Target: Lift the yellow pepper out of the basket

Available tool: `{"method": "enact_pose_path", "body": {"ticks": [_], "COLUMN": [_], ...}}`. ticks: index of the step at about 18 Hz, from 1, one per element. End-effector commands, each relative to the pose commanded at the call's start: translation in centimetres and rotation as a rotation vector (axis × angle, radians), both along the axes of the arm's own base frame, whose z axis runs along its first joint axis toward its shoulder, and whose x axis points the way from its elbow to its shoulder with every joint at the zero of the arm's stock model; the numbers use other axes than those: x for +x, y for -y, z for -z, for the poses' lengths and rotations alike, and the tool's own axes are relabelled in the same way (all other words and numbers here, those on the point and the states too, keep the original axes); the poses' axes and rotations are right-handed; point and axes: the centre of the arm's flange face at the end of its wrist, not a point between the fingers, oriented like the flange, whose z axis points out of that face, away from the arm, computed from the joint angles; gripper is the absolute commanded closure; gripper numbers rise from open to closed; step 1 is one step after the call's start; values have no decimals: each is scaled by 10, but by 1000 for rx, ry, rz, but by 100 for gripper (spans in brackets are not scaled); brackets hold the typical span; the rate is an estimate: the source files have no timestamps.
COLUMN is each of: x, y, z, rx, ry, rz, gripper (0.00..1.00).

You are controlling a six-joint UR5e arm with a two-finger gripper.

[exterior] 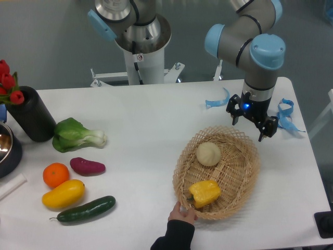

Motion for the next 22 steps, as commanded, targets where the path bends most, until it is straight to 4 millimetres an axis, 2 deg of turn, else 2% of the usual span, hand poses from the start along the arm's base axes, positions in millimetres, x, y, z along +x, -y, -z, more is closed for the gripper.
{"method": "enact_pose_path", "body": {"ticks": [5,9,11,15,18,22], "x": [2,12,11,22,30,39], "y": [-1,6,13,11,10,7], "z": [0,18,16,10,9,19], "rx": [3,74,75,73,77,92], "ry": [4,68,64,68,79,115], "rz": [2,-6,-16,-35,-77,-179], "gripper": [0,0,0,0,0,0]}}
